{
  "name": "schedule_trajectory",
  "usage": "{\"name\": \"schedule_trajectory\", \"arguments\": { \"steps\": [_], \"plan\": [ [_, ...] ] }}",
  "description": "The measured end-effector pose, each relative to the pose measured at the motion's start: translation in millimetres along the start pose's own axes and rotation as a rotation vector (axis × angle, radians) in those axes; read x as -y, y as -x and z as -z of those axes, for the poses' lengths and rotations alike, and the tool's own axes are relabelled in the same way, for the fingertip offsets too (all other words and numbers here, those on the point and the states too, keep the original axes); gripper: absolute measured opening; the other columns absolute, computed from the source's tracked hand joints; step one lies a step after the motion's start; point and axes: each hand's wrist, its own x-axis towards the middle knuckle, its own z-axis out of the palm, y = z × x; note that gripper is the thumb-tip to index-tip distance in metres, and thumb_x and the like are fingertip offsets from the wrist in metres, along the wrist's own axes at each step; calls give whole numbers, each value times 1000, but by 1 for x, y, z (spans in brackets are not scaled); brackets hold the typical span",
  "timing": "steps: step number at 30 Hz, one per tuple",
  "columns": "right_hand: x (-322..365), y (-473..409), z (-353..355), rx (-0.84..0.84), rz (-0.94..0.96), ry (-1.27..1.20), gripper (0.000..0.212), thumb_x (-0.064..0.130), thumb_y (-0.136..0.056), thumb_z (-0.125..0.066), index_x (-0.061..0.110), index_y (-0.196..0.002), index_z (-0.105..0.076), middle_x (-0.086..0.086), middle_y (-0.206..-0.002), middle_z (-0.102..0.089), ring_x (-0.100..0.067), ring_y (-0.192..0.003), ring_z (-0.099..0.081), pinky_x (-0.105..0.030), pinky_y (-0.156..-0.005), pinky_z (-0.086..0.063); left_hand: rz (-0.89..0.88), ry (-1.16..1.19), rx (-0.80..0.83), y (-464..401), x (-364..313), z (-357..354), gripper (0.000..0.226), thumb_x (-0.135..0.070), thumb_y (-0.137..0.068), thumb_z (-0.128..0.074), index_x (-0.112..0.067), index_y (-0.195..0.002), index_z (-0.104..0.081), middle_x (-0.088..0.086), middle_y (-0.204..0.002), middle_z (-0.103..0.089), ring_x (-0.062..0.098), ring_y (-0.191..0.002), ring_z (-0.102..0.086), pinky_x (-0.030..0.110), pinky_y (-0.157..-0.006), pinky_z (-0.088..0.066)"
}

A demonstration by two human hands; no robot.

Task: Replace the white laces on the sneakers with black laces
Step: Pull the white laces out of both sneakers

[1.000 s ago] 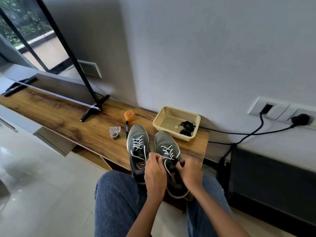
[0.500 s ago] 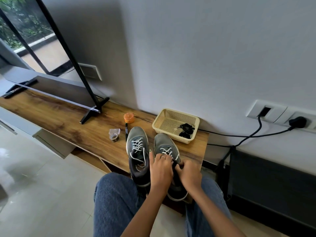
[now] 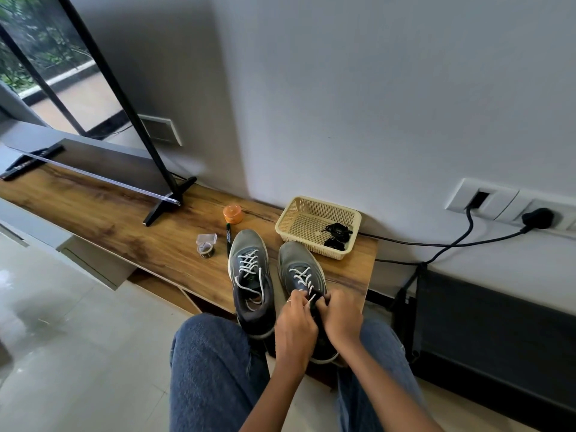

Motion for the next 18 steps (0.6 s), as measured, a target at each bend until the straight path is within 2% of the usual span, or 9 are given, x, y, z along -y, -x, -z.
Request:
{"name": "schedule_trajectory", "arguments": {
  "steps": [3,6,10,15,18],
  "plan": [
    [0,-1,-1,-8,-3,4,20,27,-90,-52,15,-83,-65,-1,-78,-65,-21,-79,-61,-33,-65,-48,-14,11,12,2,3,0,8,-13,-97,-45,-15,-103,-49,1,-110,-67,23,-93,-64,39,-70,-50],
    [0,-2,-3,-13,-3,12,20,27,-90,-52,15,-83,-65,0,-78,-65,-21,-78,-61,-33,-65,-50,-26,41,5,3,4,0,9,-11,-96,-46,-13,-104,-50,4,-114,-67,26,-99,-64,42,-72,-51],
    [0,-2,-4,-7,-14,27,21,27,-92,-51,14,-83,-65,0,-79,-64,-20,-78,-60,-32,-63,-46,-32,109,20,4,6,-2,9,-9,-96,-42,-15,-102,-46,6,-110,-67,26,-91,-65,42,-67,-51],
    [0,-3,-5,6,-23,51,21,27,-92,-49,14,-84,-64,-2,-83,-65,-22,-83,-61,-29,-62,-39,0,162,24,6,11,-3,13,-7,-97,-42,-14,-107,-47,5,-117,-66,24,-93,-66,44,-70,-52],
    [0,-2,-5,1,-7,56,21,27,-92,-50,15,-84,-64,-1,-83,-65,-20,-83,-61,-29,-61,-39,-18,151,-5,8,13,-4,10,-7,-96,-46,-17,-101,-48,3,-116,-67,22,-85,-67,45,-65,-52]
  ]
}}
